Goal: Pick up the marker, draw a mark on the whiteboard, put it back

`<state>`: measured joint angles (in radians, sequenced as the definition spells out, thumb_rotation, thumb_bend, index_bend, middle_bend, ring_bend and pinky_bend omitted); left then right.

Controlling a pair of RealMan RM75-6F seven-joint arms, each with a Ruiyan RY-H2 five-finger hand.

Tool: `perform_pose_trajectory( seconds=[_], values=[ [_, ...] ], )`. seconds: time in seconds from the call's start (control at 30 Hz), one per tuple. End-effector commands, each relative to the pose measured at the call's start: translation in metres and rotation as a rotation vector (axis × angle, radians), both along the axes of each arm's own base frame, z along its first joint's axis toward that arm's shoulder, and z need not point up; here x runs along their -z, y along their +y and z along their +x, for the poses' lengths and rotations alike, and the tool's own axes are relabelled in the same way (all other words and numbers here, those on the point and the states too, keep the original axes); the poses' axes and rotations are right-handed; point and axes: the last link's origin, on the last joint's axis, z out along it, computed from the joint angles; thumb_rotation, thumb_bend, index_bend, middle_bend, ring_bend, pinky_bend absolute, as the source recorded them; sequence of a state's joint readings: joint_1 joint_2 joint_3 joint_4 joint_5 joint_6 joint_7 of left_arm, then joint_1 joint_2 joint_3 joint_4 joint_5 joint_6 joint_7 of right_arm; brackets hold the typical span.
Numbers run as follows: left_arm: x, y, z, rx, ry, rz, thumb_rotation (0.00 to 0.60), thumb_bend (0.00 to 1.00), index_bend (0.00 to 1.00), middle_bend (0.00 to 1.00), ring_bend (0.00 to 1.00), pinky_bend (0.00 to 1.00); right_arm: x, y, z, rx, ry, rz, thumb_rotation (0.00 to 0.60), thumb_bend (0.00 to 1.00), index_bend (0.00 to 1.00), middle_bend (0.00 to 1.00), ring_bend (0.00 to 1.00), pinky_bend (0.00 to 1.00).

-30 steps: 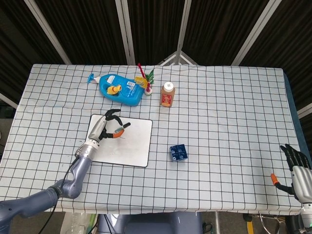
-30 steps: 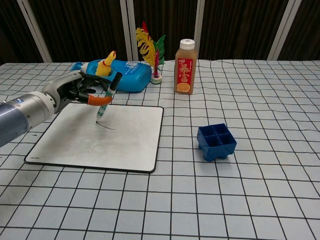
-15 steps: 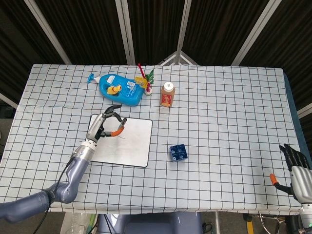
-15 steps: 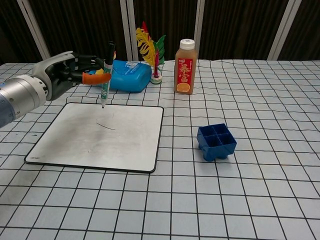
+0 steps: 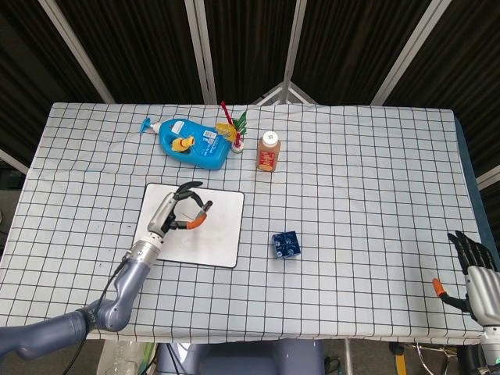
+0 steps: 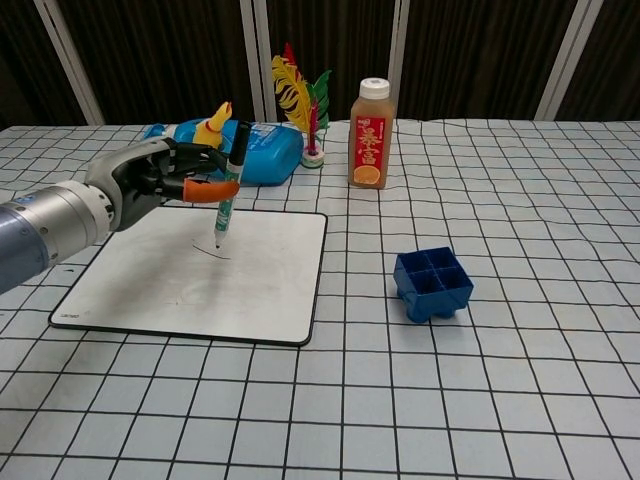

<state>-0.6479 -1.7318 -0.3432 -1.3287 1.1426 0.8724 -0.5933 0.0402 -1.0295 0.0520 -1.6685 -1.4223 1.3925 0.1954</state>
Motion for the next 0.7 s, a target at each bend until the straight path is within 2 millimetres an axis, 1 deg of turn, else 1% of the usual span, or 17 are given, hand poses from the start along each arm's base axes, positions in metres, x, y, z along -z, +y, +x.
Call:
perform_pose_trajectory(
  seconds=[0.03, 0.27, 0.7],
  values=[
    [0.003, -0.001, 0.001, 0.003, 0.003, -0.007, 0.600, 0.55, 0.69, 0.13, 0.00, 0.00, 0.000, 0.000, 0.000, 0.000, 0.000, 0.000, 0.600, 0.35, 0.00, 0.00, 0.00, 0.00],
    [0.009, -0.001, 0.004, 0.003, 0.005, -0.012, 0.600, 0.55, 0.69, 0.13, 0.00, 0.00, 0.000, 0.000, 0.000, 0.000, 0.000, 0.000, 0.600, 0.35, 0.00, 0.00, 0.00, 0.00],
    [0.016, 0.006, 0.005, -0.004, 0.026, -0.012, 0.600, 0.55, 0.69, 0.13, 0.00, 0.00, 0.000, -0.001, 0.000, 0.002, -0.002, 0.000, 0.600, 0.35, 0.00, 0.00, 0.00, 0.00]
  ],
)
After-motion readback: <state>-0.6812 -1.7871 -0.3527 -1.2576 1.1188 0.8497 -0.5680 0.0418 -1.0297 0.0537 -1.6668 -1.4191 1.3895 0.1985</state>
